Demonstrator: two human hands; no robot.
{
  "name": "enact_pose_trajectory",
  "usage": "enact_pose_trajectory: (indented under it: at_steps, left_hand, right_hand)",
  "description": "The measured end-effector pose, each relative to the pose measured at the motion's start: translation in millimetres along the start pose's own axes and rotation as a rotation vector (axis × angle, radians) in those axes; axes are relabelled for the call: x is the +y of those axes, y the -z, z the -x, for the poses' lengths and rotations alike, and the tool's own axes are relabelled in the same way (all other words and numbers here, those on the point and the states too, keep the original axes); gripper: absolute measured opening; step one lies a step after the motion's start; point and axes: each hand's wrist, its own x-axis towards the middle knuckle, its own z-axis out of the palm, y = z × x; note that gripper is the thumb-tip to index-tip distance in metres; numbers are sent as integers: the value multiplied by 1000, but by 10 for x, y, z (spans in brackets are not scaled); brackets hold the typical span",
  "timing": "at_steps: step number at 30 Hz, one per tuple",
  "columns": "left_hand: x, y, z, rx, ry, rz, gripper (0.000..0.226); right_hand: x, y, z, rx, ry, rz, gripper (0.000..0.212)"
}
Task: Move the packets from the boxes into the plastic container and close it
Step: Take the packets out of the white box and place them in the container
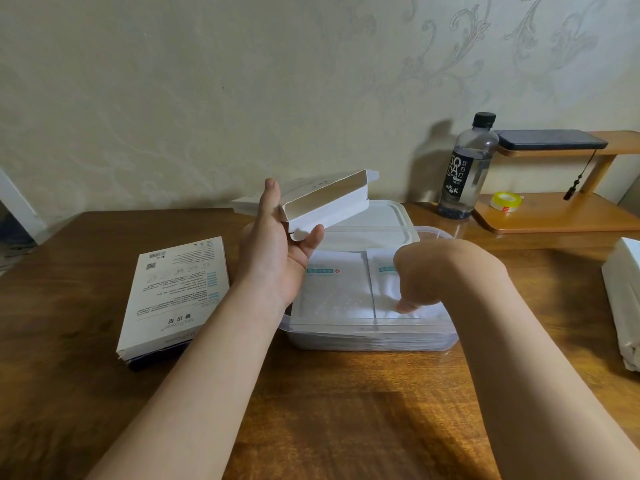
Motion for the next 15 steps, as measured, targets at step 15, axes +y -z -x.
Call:
enact_pose_trajectory:
  at_steps: [15]
  left_hand:
    - [4, -7, 17, -11, 1, -11, 36]
  right_hand:
    - [43, -7, -47, -33, 151, 27, 95]
